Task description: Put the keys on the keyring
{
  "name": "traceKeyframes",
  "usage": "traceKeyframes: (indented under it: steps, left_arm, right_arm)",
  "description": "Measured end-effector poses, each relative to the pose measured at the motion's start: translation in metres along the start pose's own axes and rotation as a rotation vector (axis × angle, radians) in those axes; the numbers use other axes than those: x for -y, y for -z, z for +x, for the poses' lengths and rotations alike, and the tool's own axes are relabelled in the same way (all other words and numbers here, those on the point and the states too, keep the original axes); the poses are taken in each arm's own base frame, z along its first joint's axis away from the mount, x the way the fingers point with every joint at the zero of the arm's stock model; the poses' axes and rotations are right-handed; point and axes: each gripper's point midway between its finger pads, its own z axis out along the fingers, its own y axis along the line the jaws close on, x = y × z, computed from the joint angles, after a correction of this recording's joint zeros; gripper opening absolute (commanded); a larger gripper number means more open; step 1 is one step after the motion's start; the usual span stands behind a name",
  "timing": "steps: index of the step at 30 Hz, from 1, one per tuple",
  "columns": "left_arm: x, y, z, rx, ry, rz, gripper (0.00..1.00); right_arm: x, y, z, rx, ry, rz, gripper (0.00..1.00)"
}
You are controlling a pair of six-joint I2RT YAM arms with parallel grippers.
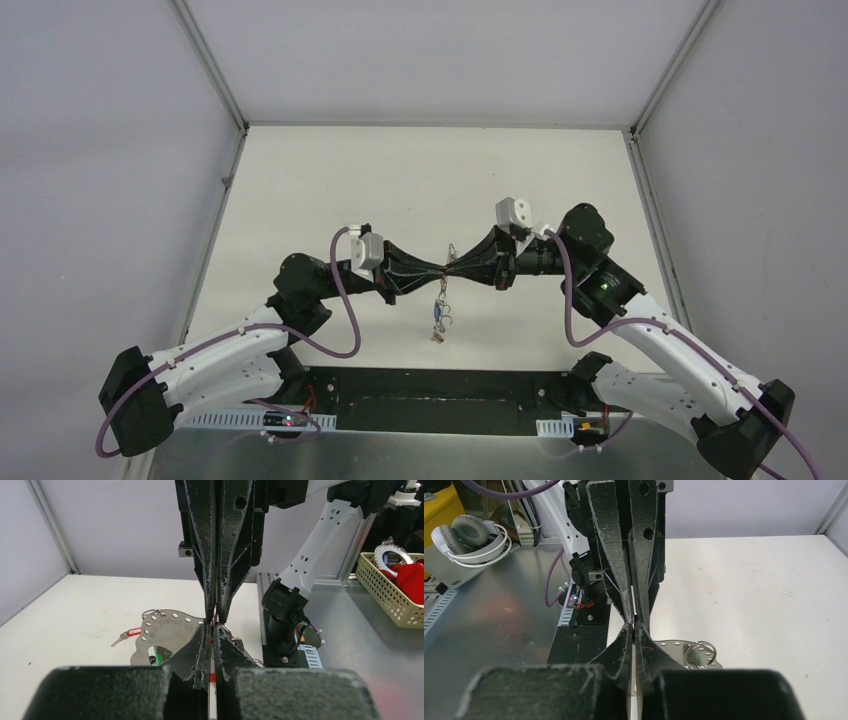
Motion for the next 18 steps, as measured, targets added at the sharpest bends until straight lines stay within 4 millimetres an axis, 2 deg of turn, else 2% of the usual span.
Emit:
traceKeyframes:
  steps: [3,6,11,15,18]
  left_arm:
    - [0.000,0.000,0.001,-0.004,0.001,-0.001,0.27]
    - [0.000,0.002,0.001,-0.013,0.000,-0.010,0.43]
    - [0.006,0.013,-0.021,0.022,-0.049,-0.018,0.59]
    - [0.010,0.026,-0.043,0.059,-0.096,-0.053,0.71]
    - [0.011,0.038,-0.051,0.062,-0.109,-0.096,0.81]
  right_arm:
    - [0.000,0.000,0.001,-0.007,0.000,0.001,0.00]
    - [-0.001,0.001,0.004,-0.018,-0.007,0.002,0.00]
    - [0.000,0.004,0.011,-0.045,-0.026,0.019,0.00]
    - [-0.001,0.006,0.011,-0.046,-0.015,0.023,0.00]
    - [0.001,0.007,0.010,-0.044,-0.010,0.031,0.00]
